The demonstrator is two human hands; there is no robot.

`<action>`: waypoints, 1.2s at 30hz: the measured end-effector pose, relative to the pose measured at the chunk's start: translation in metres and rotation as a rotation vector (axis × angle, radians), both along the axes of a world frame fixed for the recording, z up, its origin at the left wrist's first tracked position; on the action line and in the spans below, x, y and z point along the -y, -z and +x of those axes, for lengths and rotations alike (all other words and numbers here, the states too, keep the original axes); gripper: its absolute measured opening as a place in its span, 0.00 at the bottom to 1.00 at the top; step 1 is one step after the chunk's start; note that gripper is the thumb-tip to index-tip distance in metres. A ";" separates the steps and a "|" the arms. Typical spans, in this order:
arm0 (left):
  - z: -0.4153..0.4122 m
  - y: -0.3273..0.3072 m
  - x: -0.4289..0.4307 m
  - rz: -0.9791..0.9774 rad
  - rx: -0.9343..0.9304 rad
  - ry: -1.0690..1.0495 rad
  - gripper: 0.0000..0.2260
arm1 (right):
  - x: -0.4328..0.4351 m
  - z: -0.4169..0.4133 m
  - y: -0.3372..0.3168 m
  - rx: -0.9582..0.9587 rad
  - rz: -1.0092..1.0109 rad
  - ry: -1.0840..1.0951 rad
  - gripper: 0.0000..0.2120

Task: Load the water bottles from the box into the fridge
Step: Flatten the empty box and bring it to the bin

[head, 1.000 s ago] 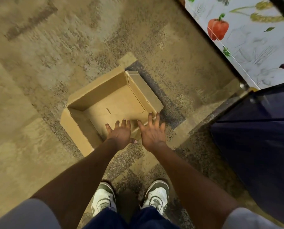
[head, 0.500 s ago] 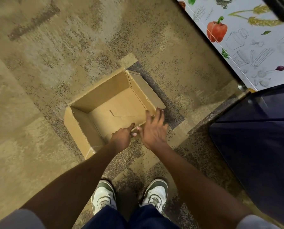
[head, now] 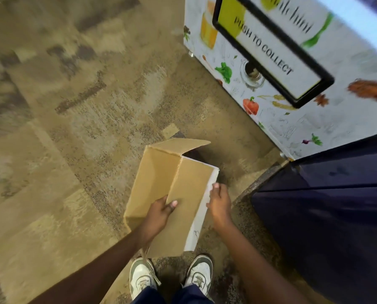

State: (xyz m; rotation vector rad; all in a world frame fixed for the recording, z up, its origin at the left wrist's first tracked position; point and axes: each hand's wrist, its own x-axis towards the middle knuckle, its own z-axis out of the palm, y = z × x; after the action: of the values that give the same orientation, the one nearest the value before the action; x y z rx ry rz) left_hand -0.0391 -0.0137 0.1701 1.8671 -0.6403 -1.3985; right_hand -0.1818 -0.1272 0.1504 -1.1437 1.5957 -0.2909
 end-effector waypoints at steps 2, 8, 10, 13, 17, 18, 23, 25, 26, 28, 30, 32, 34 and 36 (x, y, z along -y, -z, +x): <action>0.002 -0.050 0.000 -0.036 -0.114 -0.091 0.10 | 0.002 -0.006 -0.030 -0.006 0.005 -0.022 0.08; 0.021 -0.183 -0.005 -0.098 -0.372 -0.248 0.41 | 0.001 0.008 -0.140 0.073 -0.025 -0.087 0.11; 0.026 -0.214 -0.004 -0.086 -0.413 -0.268 0.44 | 0.001 0.018 -0.177 0.140 -0.018 -0.104 0.09; 0.030 -0.252 0.003 -0.056 -0.427 -0.362 0.36 | 0.006 0.031 -0.223 0.156 -0.036 -0.126 0.10; 0.038 -0.299 0.008 -0.025 -0.433 -0.386 0.36 | 0.012 0.042 -0.275 0.063 -0.074 -0.181 0.19; 0.039 -0.310 0.007 -0.034 -0.425 -0.379 0.37 | 0.012 0.044 -0.284 0.066 -0.090 -0.176 0.20; 0.048 -0.359 0.000 -0.141 -0.316 -0.324 0.37 | 0.002 0.048 -0.335 0.113 -0.151 -0.114 0.18; 0.056 -0.377 -0.004 -0.190 -0.232 -0.354 0.37 | -0.003 0.051 -0.356 0.123 -0.195 -0.098 0.19; 0.060 -0.387 -0.007 -0.228 -0.201 -0.366 0.38 | -0.006 0.052 -0.365 0.128 -0.213 -0.099 0.20; 0.069 -0.408 -0.011 -0.334 -0.061 -0.389 0.45 | -0.011 0.054 -0.384 0.148 -0.261 -0.113 0.20; 0.079 -0.430 -0.016 -0.411 0.263 -0.384 0.50 | -0.018 0.056 -0.405 0.141 -0.318 -0.160 0.18; 0.085 -0.458 -0.016 -0.407 0.649 -0.277 0.51 | -0.024 0.056 -0.418 0.082 -0.392 -0.207 0.18; 0.086 -0.482 -0.012 -0.387 0.983 -0.105 0.50 | -0.031 0.059 -0.429 -0.038 -0.499 -0.227 0.21; 0.082 -0.502 -0.007 -0.333 1.109 0.047 0.50 | -0.039 0.063 -0.441 -0.137 -0.616 -0.251 0.25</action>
State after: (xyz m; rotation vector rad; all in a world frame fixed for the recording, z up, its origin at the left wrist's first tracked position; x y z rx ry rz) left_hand 0.0425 -0.0065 0.6724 2.2299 -1.3319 -0.1169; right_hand -0.1191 -0.0881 0.5914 -1.8518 1.4975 -0.5713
